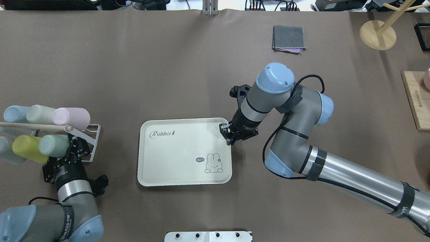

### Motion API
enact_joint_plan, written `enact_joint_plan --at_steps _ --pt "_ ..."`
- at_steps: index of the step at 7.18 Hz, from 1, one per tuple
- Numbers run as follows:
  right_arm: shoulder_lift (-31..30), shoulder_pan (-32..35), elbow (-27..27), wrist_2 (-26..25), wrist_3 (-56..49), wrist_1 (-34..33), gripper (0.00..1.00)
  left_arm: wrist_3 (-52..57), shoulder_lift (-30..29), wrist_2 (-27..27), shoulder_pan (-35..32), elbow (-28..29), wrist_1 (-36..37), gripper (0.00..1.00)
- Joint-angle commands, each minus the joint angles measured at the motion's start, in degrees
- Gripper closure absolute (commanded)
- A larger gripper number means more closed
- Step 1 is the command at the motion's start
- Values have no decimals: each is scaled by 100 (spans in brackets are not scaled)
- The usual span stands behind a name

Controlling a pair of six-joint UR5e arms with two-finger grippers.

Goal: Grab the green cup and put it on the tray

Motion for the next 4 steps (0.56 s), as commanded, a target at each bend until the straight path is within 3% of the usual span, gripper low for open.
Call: enact_joint_plan --at_steps 1,4 --pt "-46 52 59 -5 31 -10 1 20 3 17 4 50 3 18" --pt "-536 544 611 56 5 -19 0 55 -23 96 4 129 3 18"
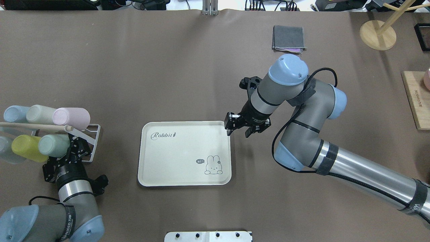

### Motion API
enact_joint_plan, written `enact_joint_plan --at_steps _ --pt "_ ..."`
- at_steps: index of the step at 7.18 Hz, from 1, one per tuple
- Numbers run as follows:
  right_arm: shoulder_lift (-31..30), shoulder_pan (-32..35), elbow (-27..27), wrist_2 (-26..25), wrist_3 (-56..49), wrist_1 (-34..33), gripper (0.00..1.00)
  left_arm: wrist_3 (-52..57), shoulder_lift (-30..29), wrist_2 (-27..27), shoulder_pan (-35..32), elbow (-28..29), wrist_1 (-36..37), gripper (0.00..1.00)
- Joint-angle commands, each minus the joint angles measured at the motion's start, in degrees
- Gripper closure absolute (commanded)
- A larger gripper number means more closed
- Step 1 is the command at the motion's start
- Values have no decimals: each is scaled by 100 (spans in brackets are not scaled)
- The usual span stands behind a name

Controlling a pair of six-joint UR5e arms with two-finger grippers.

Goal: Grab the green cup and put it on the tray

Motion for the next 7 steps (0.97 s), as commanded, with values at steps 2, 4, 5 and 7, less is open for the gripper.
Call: enact_joint_plan --at_steps 2,4,5,7 --pt "-781 653 778 116 -571 -2 0 87 -19 18 0 15 4 29" --pt "-1018 1434 710 756 -1763 -54 0 87 -19 18 -17 -55 13 35" --pt "-1272 1856 727 1020 -2832 -281 0 96 -28 18 -26 -90 13 35" --pt "-1720 2613 665 1225 -4942 -956 0 105 -11 -25 -26 -239 30 35"
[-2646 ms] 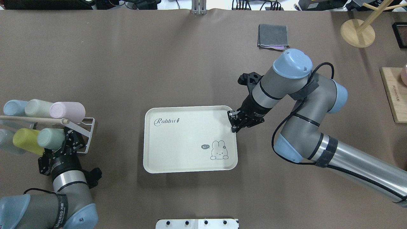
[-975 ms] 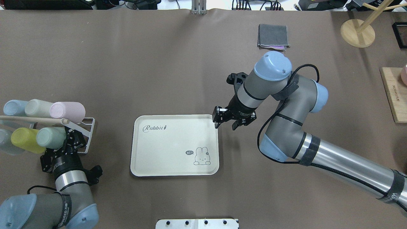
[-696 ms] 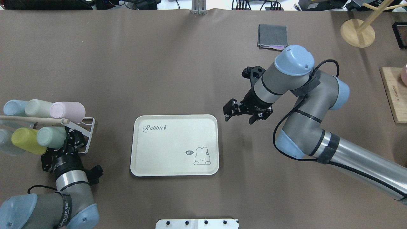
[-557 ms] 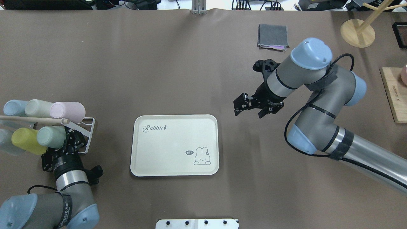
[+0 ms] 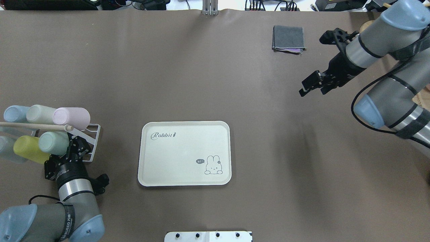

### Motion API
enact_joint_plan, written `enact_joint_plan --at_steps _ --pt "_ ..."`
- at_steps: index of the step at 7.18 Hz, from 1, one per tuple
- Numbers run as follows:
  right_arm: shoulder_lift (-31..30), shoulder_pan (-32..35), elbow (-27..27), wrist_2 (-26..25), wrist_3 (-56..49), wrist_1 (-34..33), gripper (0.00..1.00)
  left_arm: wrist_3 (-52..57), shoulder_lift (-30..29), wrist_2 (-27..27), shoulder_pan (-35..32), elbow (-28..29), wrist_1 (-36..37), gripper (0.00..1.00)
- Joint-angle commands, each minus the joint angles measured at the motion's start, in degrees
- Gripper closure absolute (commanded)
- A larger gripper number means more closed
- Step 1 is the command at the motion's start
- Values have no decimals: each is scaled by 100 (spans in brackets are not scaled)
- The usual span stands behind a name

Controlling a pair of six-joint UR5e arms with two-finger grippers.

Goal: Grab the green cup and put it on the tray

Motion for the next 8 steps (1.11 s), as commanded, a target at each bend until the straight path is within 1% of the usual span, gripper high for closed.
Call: enact_joint_plan --at_steps 1,3,5,6,8 --pt "-523 784 84 110 -1635 -798 0 4 5 -39 7 -122 22 35" --pt "-1058 893 444 -82 -1849 -1021 0 4 14 -39 15 -289 58 35" --pt "-1735 884 1277 -599 -1859 -1425 0 4 14 -100 42 -630 285 35" --pt "-1895 971 1489 -637 -1859 -1739 0 4 92 -205 51 -850 425 35" --pt "-2229 1418 1562 -846 -2418 -1874 0 4 303 -206 77 -1115 471 35"
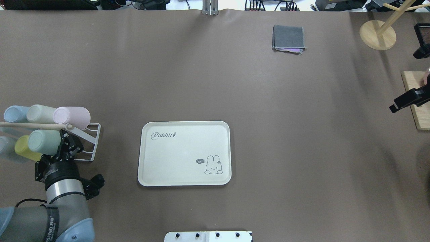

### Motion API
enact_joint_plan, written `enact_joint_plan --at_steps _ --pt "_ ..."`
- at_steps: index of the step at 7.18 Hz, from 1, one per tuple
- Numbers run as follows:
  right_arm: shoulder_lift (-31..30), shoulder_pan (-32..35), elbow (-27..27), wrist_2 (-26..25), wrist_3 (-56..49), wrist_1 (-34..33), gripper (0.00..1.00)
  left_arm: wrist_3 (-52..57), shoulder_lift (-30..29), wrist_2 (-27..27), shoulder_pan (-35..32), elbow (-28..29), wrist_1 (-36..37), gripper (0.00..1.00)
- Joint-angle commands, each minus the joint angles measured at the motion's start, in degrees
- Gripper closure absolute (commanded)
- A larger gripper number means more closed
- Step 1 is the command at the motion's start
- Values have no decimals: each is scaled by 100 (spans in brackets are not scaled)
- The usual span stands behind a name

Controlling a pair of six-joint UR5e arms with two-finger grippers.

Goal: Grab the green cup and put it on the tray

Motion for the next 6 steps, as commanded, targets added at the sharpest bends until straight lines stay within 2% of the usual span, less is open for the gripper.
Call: enact_joint_plan --at_steps 1,2,4,5,6 --pt "-162 543 68 -407 -604 -705 0 0 121 -23 18 -228 79 35" --pt "-83 746 16 -592 -1094 -1250 1 0 121 -84 27 -376 132 35" --pt "-56 1438 -195 -550 -1866 -1937 1 0 121 -207 18 -745 133 35" --pt "-47 1807 -405 -602 -2438 -2167 1 -9 121 -286 10 -938 63 35" --pt "-56 1976 -685 -603 -2556 -2144 1 -9 121 -339 -8 -1080 -182 35"
